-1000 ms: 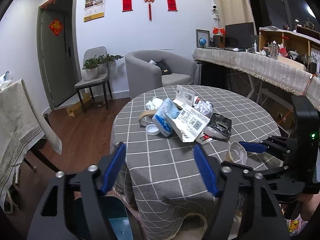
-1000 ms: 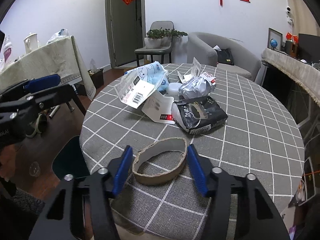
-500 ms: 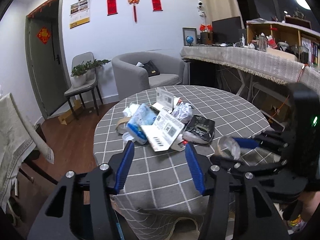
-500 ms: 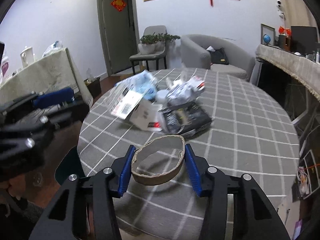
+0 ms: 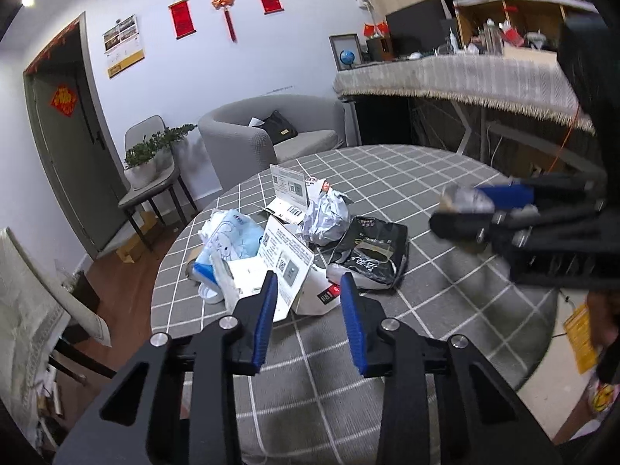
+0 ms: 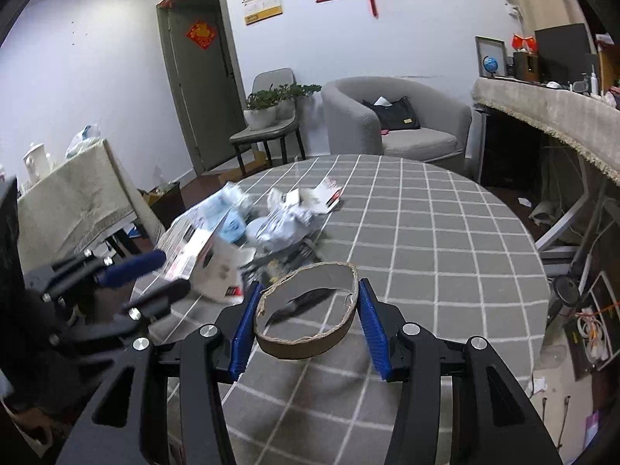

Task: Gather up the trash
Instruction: 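Grasp the brown tape roll with the right gripper while the left gripper grasps white paper cards, then lift the tape roll and paper cards and carry both toward the teal bin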

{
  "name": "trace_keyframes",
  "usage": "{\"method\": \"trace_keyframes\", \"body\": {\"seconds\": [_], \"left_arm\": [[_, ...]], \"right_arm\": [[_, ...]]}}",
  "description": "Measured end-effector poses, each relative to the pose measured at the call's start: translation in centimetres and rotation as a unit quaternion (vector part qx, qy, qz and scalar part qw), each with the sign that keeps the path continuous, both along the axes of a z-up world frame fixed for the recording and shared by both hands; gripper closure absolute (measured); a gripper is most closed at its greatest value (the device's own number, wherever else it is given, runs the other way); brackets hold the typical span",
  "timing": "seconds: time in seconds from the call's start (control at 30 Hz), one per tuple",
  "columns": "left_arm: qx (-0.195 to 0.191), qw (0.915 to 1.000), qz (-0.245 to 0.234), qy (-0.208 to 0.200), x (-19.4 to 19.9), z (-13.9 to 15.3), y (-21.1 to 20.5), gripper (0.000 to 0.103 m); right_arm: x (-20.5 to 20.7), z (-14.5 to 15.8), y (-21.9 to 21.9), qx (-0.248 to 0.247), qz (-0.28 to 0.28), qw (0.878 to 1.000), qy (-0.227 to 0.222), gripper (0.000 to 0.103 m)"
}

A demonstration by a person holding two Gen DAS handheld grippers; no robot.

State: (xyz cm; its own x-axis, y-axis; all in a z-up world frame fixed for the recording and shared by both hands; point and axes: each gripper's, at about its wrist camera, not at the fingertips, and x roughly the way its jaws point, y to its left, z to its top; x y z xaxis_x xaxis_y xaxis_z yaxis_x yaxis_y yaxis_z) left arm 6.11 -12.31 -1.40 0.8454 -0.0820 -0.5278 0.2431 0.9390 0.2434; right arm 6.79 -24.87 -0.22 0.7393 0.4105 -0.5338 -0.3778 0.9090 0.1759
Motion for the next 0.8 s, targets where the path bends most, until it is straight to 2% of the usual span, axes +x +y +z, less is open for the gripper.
{"method": "trace_keyframes", "body": {"seconds": [0.17, 0.2, 0.3, 0.47, 0.57, 0.63, 0.8], "left_arm": [[0.02, 0.9996, 0.014, 0.014, 2.1, -1.0, -0.5, 0.073], [0.017, 0.9996, 0.015, 0.018, 2.6, -1.1, -0.5, 0.076], [0.009, 0.9992, 0.02, 0.032, 3.8, -1.5, -0.3, 0.079], [-0.006, 0.9992, 0.02, 0.033, 4.8, -1.3, 0.3, 0.086], [-0.018, 0.9994, 0.019, 0.024, 4.8, -0.8, 0.8, 0.092], [-0.031, 0.9991, 0.021, 0.019, 4.8, -0.3, 1.3, 0.101], [-0.041, 0.9989, 0.017, 0.015, 4.5, 0.3, 2.3, 0.101]], "right_arm": [[1.3, 0.4, -0.6, 0.011, -0.005, 1.0, 0.0, 0.053], [1.7, 0.5, -0.7, 0.011, -0.005, 1.0, 0.001, 0.053], [2.4, 0.6, -0.6, 0.015, -0.004, 1.0, 0.003, 0.053], [3.4, 1.0, 0.2, 0.011, 0.005, 1.0, 0.002, 0.053], [3.9, 1.0, 1.1, 0.004, 0.012, 1.0, 0.003, 0.053], [4.2, 1.0, 1.5, 0.002, 0.015, 1.0, 0.003, 0.053], [4.4, 1.4, 2.5, 0.003, 0.019, 1.0, 0.0, 0.053]]}}
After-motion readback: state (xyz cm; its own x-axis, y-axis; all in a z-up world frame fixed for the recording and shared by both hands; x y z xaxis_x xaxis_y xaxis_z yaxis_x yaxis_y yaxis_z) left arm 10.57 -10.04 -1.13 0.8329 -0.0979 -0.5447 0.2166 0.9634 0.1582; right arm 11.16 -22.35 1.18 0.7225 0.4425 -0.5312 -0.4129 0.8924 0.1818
